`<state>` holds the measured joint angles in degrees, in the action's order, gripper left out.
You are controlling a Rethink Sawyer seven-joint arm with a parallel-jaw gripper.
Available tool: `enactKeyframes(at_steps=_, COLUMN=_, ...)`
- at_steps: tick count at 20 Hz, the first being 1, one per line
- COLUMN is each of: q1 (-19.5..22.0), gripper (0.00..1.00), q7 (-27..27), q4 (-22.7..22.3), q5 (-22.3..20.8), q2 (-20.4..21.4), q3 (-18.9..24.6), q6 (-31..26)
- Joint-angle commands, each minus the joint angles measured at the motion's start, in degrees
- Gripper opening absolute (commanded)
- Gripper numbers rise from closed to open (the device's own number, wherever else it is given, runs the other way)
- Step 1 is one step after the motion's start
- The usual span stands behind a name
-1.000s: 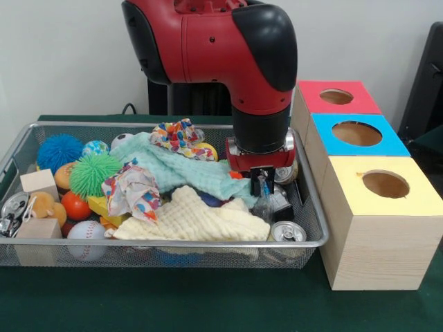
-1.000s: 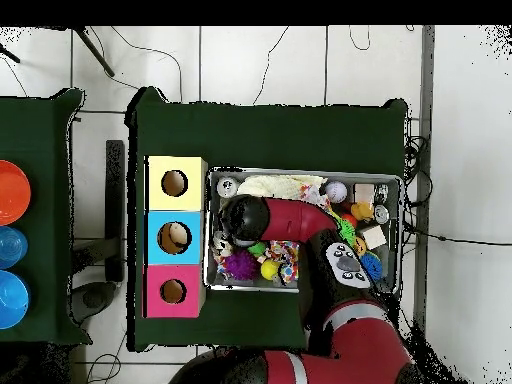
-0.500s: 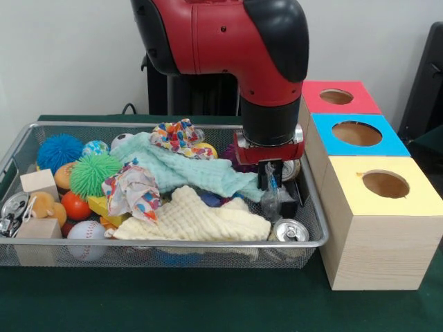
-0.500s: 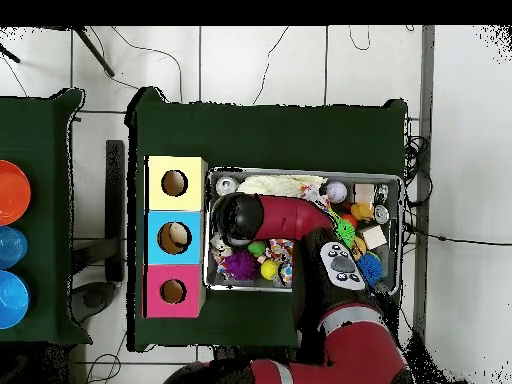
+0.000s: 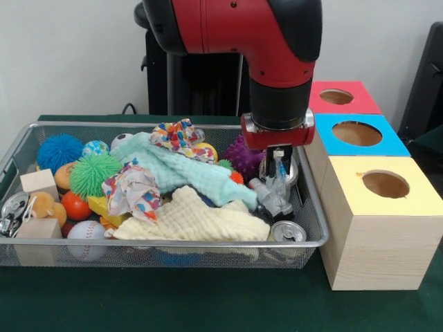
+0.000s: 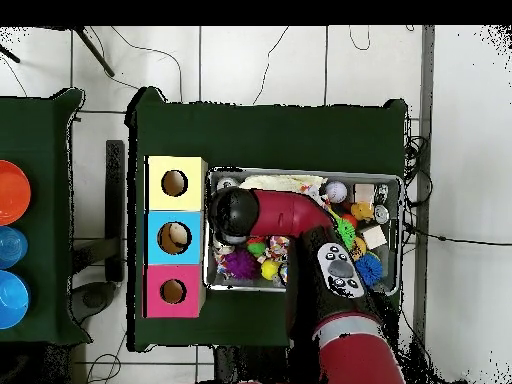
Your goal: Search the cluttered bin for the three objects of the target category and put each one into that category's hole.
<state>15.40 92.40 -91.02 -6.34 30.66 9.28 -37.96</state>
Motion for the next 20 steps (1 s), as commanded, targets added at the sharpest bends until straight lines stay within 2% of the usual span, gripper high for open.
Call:
enactKeyframes(at_steps=1, q1=-0.02, gripper=0.00, q7=10.13, q4=-3.99, q5=3.57, q2=1.75, q3=0.13, q6=-5.05)
enactKeyframes(at_steps=7, q1=-0.96, gripper=0.00, q7=11.63, q4=-7.01, q5=4.95, q2=4.13, q3=-1.11, q6=-3.89)
enactKeyframes(at_steps=14, q1=-1.81, gripper=0.00, q7=12.91, q4=-8.46, q5=6.54, q2=5.20, q3=-1.91, q6=-3.12)
enactKeyframes(at_steps=20, q1=-4.81, gripper=0.00, q7=15.68, q4=-9.38, q5=8.08, q2=6.53, q3=-4.13, q6=-3.10)
